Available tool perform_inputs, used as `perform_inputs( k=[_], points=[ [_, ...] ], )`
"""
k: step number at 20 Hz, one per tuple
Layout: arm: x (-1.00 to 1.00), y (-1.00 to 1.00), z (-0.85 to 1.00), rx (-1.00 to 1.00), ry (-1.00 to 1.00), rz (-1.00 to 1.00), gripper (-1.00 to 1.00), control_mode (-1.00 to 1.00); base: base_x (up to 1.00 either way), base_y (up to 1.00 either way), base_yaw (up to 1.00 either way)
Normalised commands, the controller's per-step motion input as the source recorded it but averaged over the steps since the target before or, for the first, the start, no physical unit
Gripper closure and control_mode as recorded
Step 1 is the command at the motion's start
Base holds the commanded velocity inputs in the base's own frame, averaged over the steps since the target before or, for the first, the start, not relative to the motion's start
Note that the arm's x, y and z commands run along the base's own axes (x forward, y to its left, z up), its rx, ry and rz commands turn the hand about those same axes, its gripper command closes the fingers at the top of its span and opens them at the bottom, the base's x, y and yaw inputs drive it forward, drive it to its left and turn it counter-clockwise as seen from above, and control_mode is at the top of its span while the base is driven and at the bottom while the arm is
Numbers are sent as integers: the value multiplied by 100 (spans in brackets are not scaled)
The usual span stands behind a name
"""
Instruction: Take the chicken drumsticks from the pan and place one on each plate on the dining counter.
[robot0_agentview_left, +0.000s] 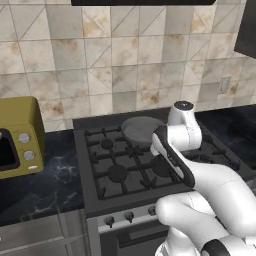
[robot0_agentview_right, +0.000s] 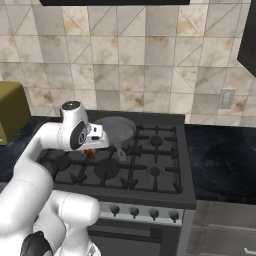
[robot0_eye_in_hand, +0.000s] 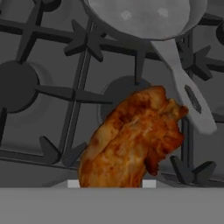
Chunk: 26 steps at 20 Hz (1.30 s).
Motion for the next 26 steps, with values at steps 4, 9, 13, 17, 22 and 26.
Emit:
perform_inputs(
  k=[4, 9, 13, 17, 22, 26],
  points=[
    [-5, 0, 0, 0, -1, 0, 100, 100, -27, 0, 1],
    [0, 0, 0, 0, 0, 0, 100, 100, -83, 0, 0],
    [0, 0, 0, 0, 0, 0, 100, 100, -81, -2, 29],
    [0, 0, 0, 0, 0, 0, 100, 100, -49, -4, 98],
    [0, 0, 0, 0, 0, 0, 100, 100, -27, 0, 100],
    [0, 0, 0, 0, 0, 0, 100, 100, -15, 0, 100]
  ],
)
